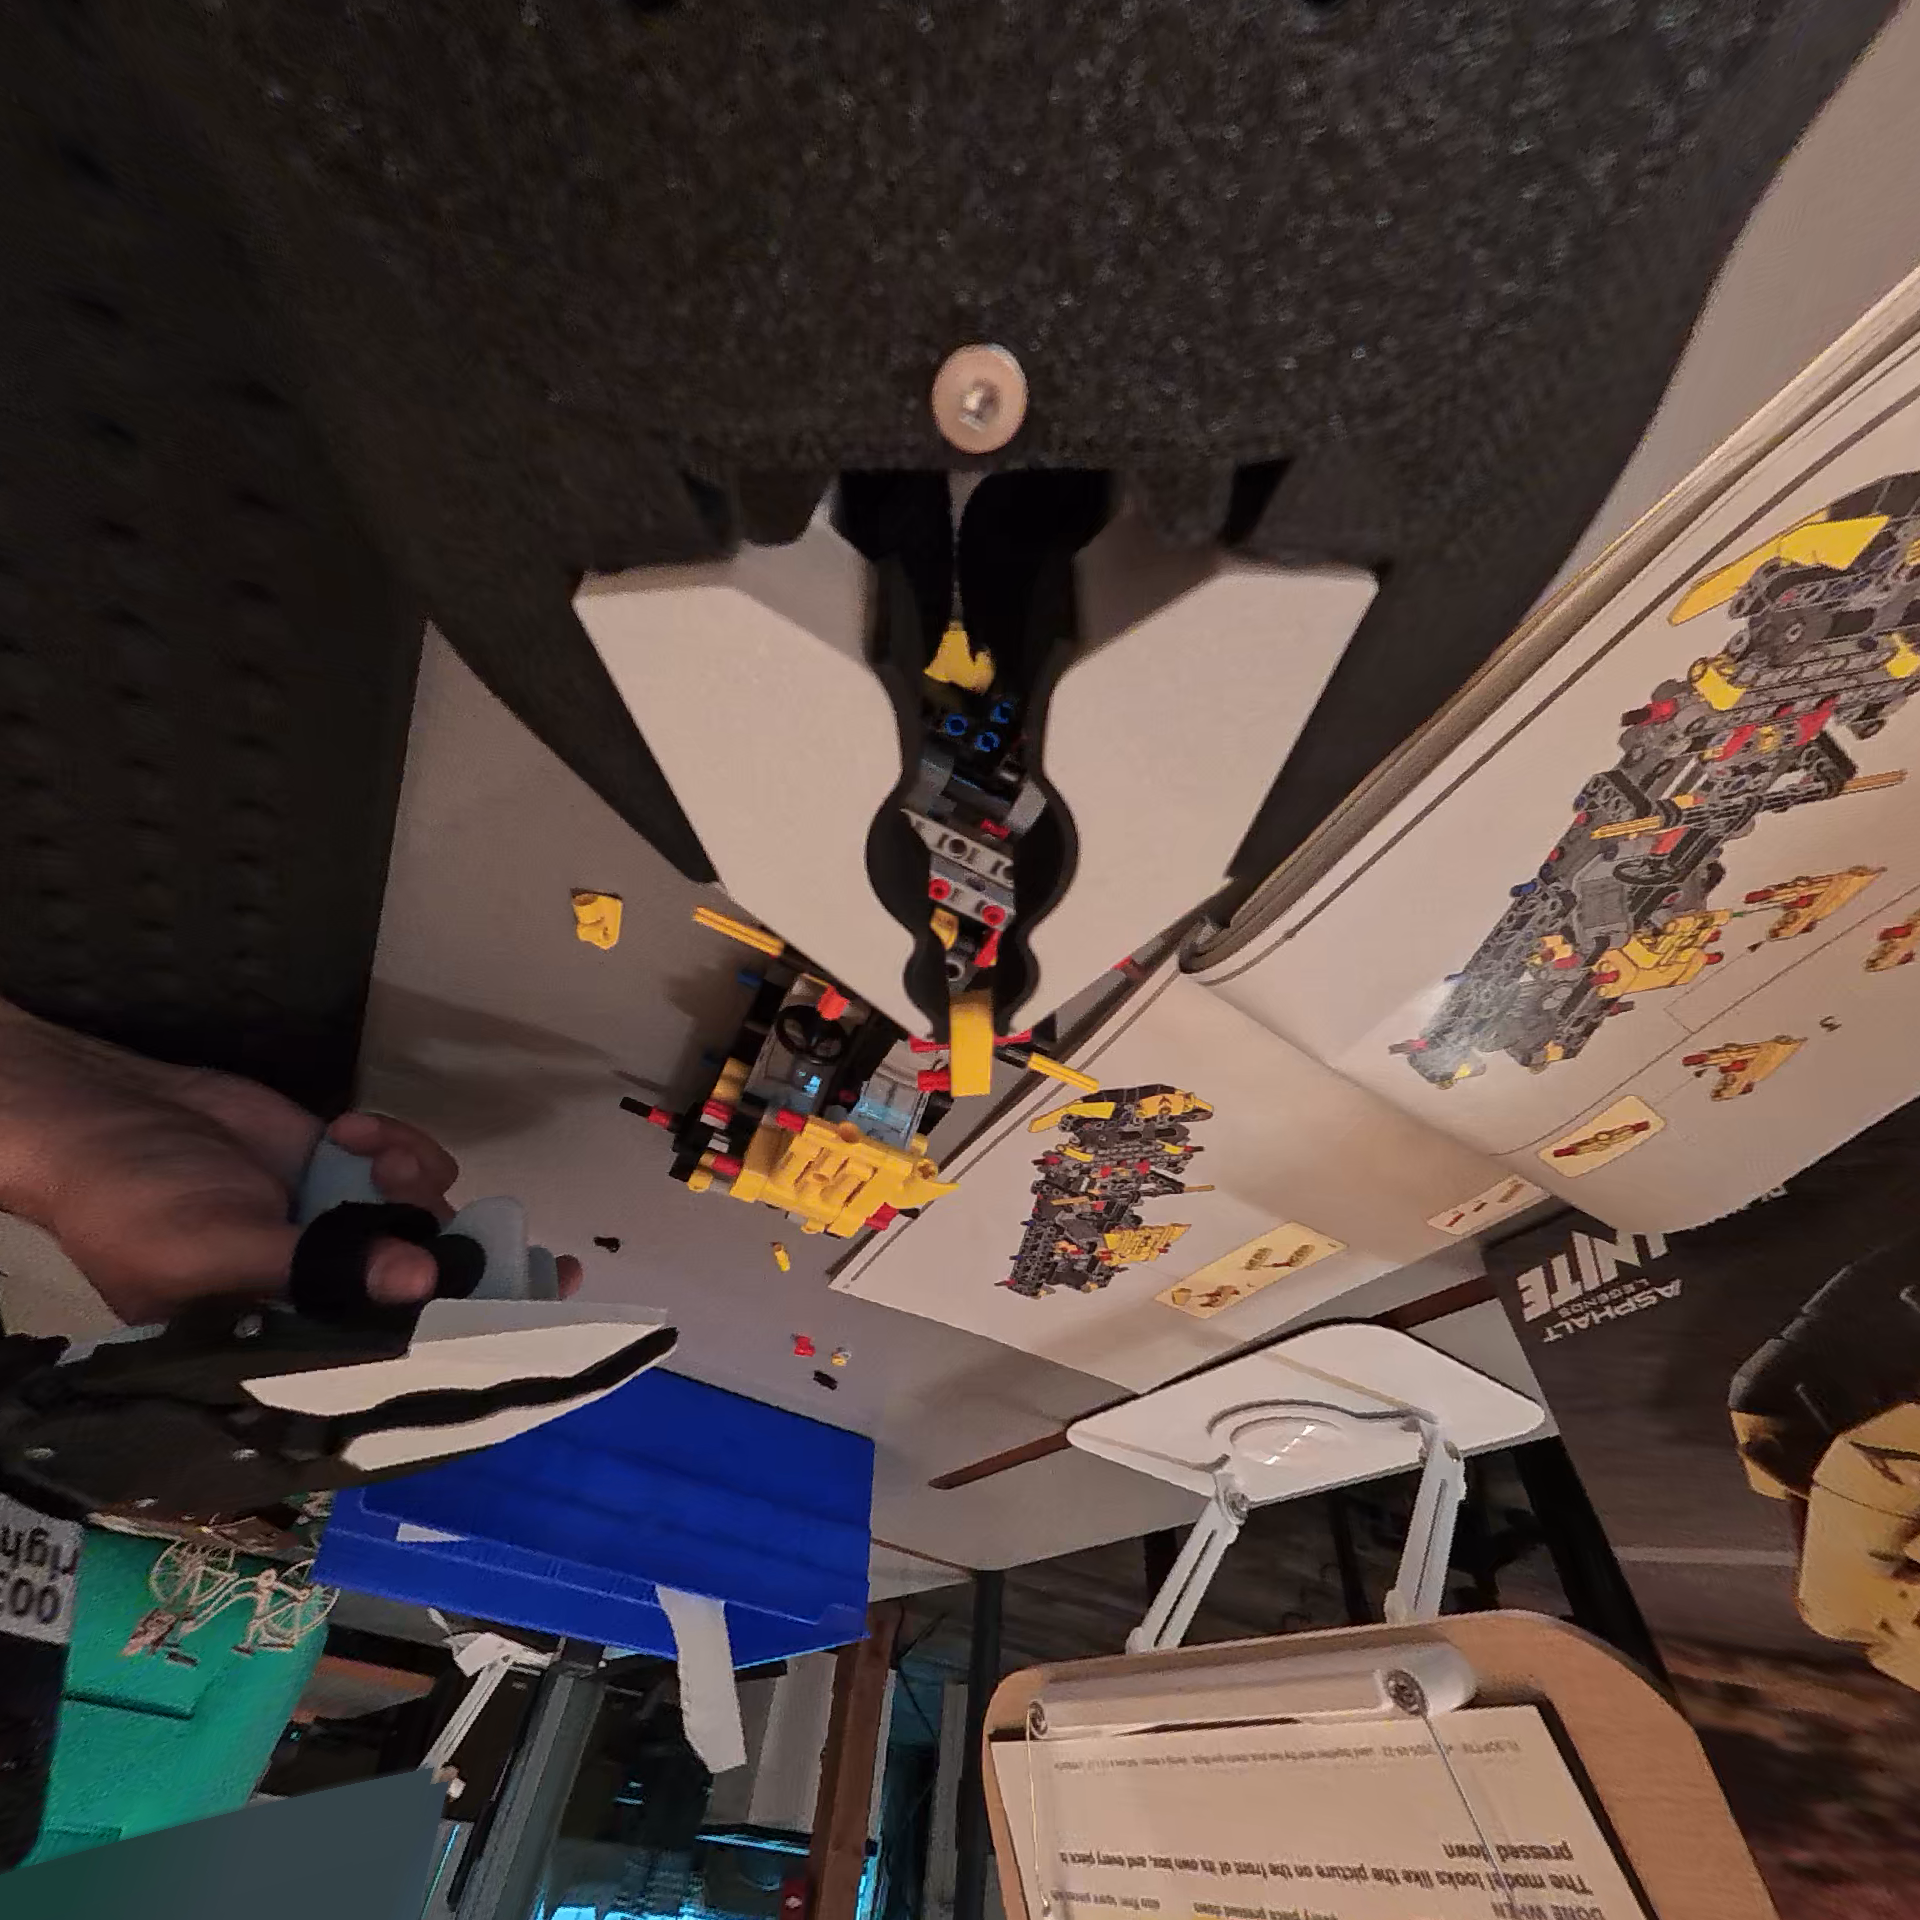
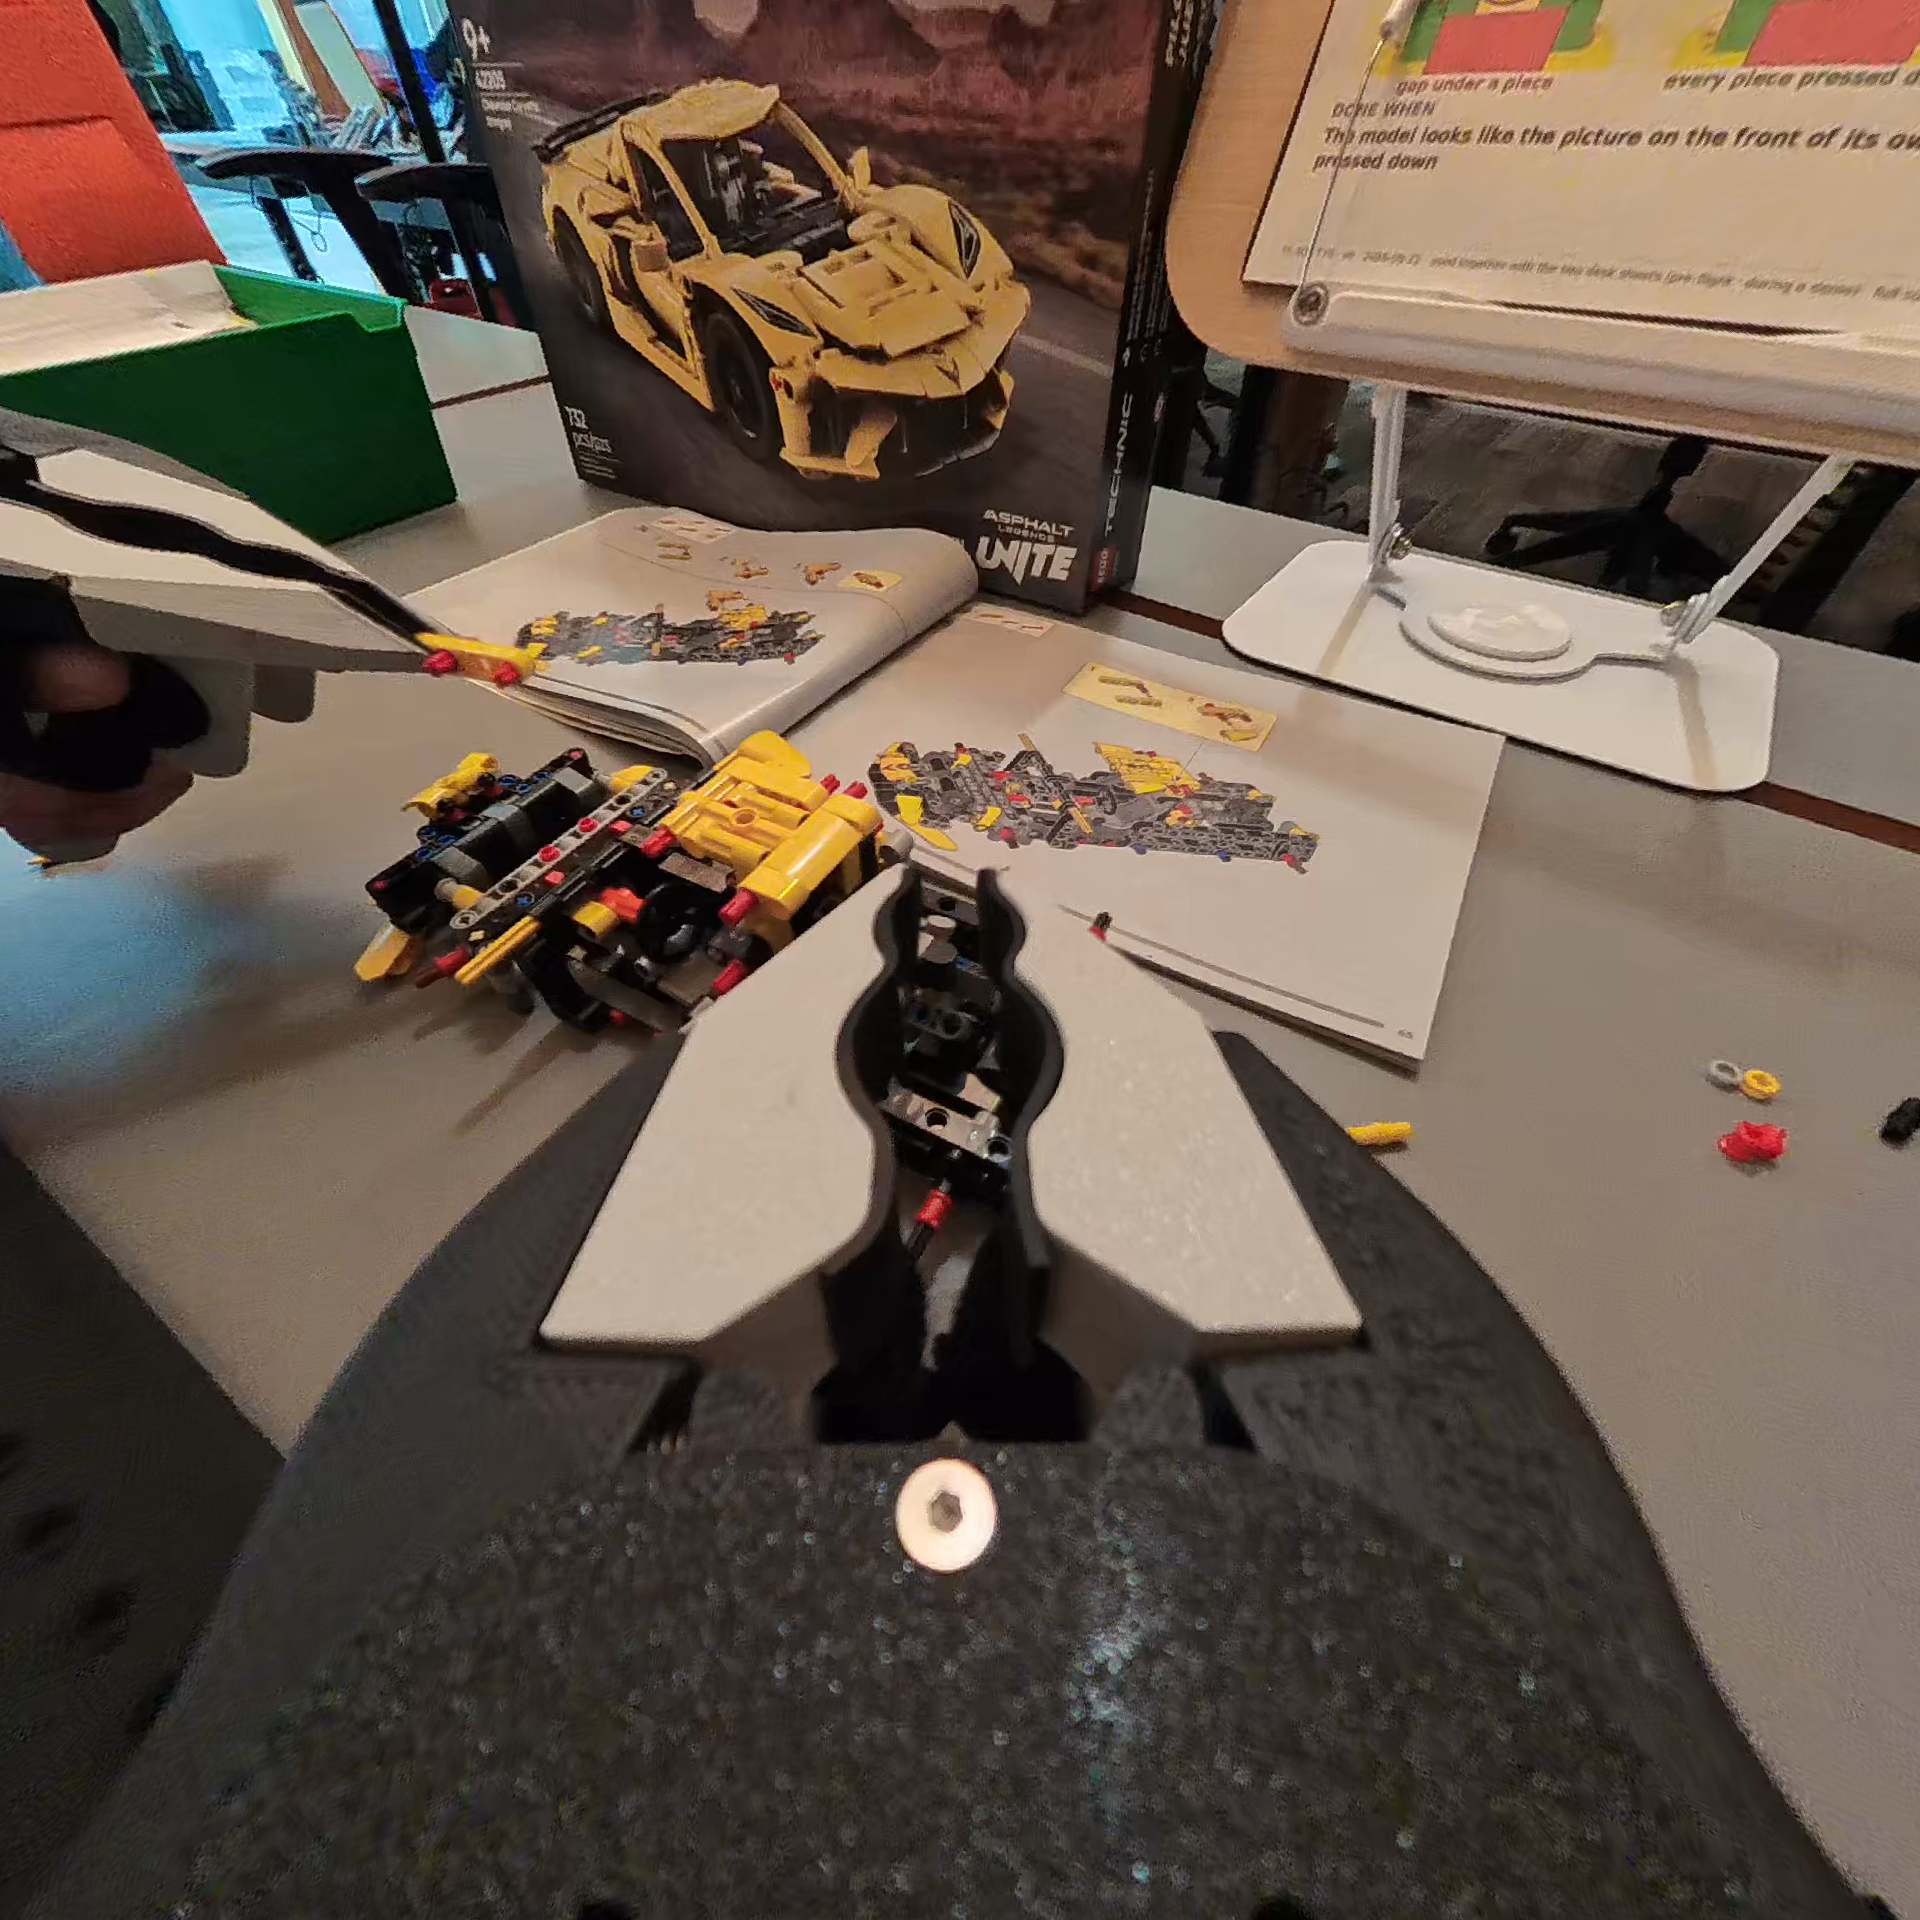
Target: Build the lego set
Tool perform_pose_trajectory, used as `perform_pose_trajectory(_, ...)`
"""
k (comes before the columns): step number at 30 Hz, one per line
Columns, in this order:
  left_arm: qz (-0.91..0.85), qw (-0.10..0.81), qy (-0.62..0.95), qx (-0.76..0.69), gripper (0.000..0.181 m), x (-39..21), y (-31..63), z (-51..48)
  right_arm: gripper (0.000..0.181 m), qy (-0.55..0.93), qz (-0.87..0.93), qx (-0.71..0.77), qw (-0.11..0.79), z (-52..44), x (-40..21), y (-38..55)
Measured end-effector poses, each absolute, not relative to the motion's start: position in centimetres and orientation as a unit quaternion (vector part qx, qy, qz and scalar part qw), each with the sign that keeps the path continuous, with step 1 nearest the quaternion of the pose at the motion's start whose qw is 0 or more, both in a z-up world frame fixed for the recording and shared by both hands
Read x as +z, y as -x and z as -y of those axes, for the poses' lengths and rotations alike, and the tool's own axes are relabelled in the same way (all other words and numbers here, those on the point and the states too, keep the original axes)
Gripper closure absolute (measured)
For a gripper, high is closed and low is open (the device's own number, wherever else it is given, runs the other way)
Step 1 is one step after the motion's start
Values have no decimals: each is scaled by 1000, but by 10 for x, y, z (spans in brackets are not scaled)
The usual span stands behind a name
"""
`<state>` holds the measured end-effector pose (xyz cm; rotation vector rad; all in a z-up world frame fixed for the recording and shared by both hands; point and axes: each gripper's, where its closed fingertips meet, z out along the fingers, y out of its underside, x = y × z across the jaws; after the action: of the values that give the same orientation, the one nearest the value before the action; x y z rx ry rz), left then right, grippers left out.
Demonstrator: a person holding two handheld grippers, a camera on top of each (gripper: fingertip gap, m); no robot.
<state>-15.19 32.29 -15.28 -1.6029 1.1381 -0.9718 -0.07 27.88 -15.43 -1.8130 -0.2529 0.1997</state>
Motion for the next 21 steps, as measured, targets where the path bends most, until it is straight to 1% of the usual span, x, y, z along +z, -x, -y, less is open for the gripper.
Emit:
perform_pose_trajectory(7,-483,444,640,-401,174,-151,147,-306,172,789,128,98,593,-277,-160,10)
perform_pose_trajectory(9,-515,411,631,-409,174,-159,142,-289,172,786,163,138,580,-271,-160,27)
perform_pose_trajectory(10,-533,391,630,-408,174,-165,140,-280,171,785,193,169,563,-265,-164,41)
perform_pose_trajectory(12,-569,360,623,-398,173,-177,137,-262,165,798,266,221,493,-245,-181,67)
perform_pose_trajectory(13,-581,352,620,-391,173,-182,135,-256,162,808,307,218,453,-234,-192,75)
perform_pose_trajectory(15,-601,336,614,-386,173,-188,133,-243,157,809,373,213,401,-212,-206,86)
perform_pose_trajectory(21,-639,320,594,-369,173,-197,131,-223,158,838,383,162,354,-214,-226,82)
